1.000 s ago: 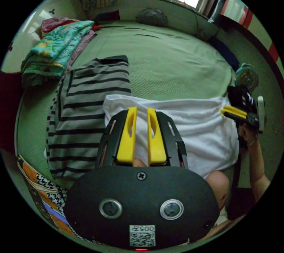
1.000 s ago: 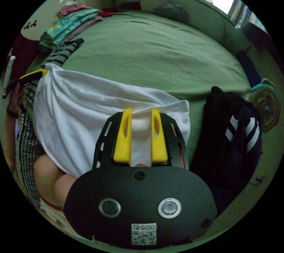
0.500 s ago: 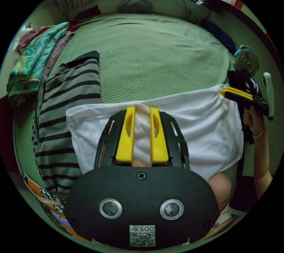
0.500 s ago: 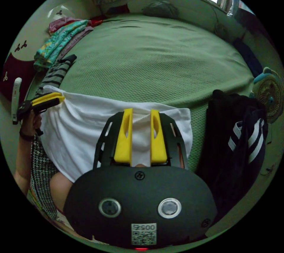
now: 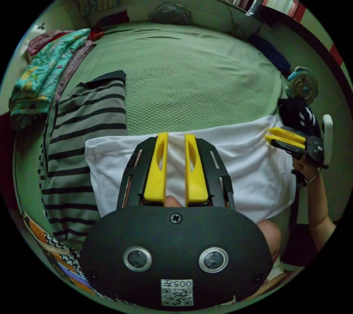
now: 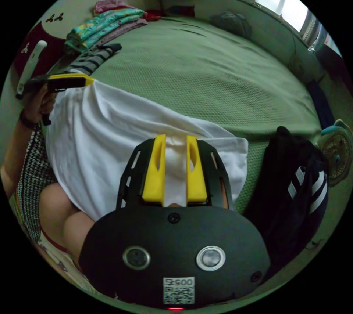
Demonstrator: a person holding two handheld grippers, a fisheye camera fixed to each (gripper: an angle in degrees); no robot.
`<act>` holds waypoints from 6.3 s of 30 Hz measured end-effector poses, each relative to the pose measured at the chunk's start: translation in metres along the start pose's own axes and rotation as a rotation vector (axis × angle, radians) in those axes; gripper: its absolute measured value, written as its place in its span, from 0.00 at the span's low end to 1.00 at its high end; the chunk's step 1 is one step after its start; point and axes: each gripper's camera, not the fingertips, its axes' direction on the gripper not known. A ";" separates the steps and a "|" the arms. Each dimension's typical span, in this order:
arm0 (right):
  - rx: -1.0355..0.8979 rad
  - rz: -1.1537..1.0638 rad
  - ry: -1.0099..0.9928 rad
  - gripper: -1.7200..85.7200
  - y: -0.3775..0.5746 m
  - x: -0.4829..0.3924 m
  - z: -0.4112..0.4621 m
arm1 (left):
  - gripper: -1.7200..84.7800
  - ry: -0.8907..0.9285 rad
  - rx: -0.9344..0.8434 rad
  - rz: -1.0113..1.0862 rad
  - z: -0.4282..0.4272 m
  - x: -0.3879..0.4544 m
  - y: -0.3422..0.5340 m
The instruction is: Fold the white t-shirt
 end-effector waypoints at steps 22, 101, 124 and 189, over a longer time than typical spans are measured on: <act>0.049 0.252 -0.142 0.09 0.027 0.082 -0.050 | 0.11 0.001 -0.005 0.018 0.044 0.152 0.021; -0.189 0.442 -0.207 0.01 0.051 0.216 -0.078 | 0.06 0.401 -0.011 0.247 -0.076 0.431 0.346; -0.067 0.486 -0.015 0.00 0.026 0.137 -0.181 | 0.05 0.506 0.094 0.165 -0.154 0.324 0.343; 0.002 0.424 -0.008 0.03 0.392 -0.163 -0.070 | 0.04 0.256 -0.189 -0.193 -0.039 0.089 0.444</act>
